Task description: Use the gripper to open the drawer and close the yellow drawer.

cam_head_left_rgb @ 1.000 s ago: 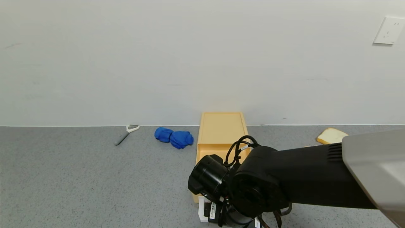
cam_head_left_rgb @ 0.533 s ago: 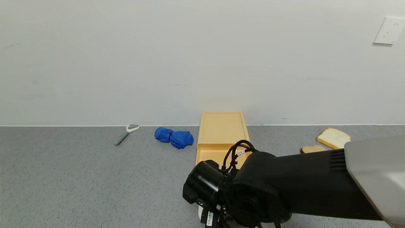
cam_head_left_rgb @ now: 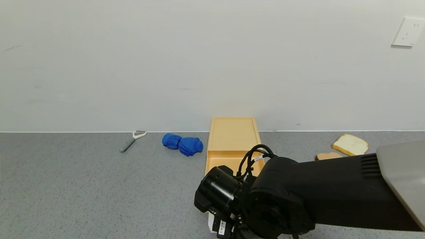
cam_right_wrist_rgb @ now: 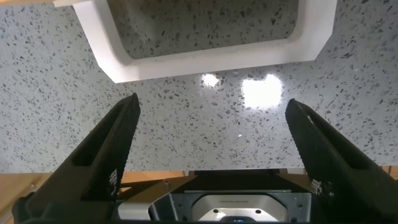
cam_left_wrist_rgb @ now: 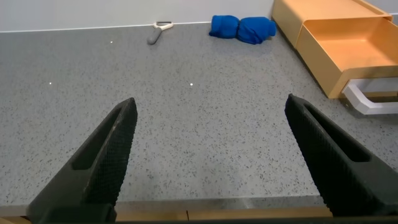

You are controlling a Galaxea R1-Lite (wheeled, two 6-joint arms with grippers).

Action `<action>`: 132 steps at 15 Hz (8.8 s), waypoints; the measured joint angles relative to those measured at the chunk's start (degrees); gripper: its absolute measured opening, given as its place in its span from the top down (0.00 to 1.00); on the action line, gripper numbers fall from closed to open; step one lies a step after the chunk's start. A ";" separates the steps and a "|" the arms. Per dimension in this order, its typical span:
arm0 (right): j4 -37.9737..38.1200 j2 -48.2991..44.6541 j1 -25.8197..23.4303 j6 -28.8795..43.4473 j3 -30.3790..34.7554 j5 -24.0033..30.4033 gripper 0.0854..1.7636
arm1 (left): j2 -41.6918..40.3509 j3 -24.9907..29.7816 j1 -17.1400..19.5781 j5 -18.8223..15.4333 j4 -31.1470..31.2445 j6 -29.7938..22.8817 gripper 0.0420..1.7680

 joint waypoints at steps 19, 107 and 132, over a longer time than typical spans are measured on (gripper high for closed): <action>-6.67 0.78 -2.51 -0.09 3.52 5.38 0.03 | -0.01 0.00 0.00 0.00 0.00 0.00 0.03; -23.21 11.45 -17.34 -24.45 -12.13 -0.89 0.03 | 0.00 0.00 0.00 0.00 0.00 0.00 0.03; -11.28 -57.86 -20.87 -48.69 24.87 -0.02 0.03 | -0.01 0.00 0.00 0.00 0.00 0.00 0.03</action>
